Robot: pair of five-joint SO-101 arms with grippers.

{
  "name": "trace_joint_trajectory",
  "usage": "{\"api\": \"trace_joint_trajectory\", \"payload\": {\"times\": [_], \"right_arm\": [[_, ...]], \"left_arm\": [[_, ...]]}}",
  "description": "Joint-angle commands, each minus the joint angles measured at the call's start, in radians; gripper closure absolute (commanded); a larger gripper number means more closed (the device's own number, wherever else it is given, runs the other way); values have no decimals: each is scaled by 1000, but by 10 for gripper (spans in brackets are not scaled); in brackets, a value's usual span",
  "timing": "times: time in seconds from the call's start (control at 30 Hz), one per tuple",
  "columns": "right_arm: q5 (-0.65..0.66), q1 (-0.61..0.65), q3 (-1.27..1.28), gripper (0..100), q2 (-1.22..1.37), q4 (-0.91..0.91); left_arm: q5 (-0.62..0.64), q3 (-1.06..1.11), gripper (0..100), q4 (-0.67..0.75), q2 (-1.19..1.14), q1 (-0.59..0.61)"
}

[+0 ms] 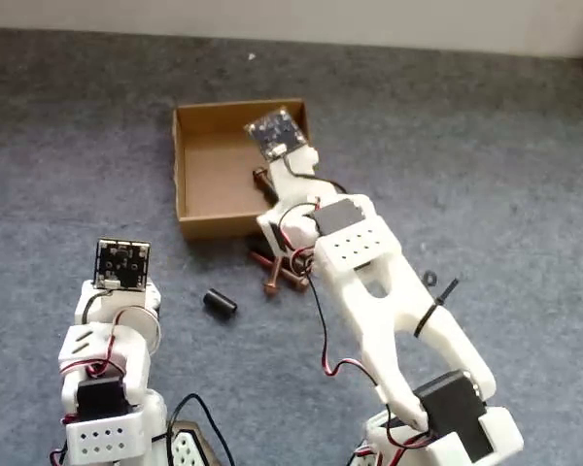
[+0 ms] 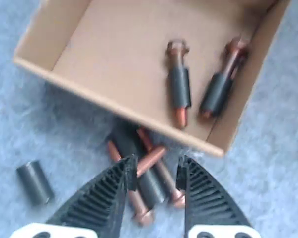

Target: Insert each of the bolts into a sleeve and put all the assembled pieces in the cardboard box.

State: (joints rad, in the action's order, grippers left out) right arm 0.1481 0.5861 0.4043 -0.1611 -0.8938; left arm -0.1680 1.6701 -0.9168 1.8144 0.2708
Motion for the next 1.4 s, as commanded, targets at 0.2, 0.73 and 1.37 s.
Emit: {"api": "trace_joint_trajectory", "payload": {"times": [0.2,0.73,1.37], "right_arm": [[-12,222,-41,871,-35,-96],[-12,394,-262,871,335,-143],[-9,363,-265,995,499,-137]], "left_arm": [[-6,-38,993,26,7,58],[-8,-38,993,26,7,54],[-8,-38,993,26,7,56]]}}
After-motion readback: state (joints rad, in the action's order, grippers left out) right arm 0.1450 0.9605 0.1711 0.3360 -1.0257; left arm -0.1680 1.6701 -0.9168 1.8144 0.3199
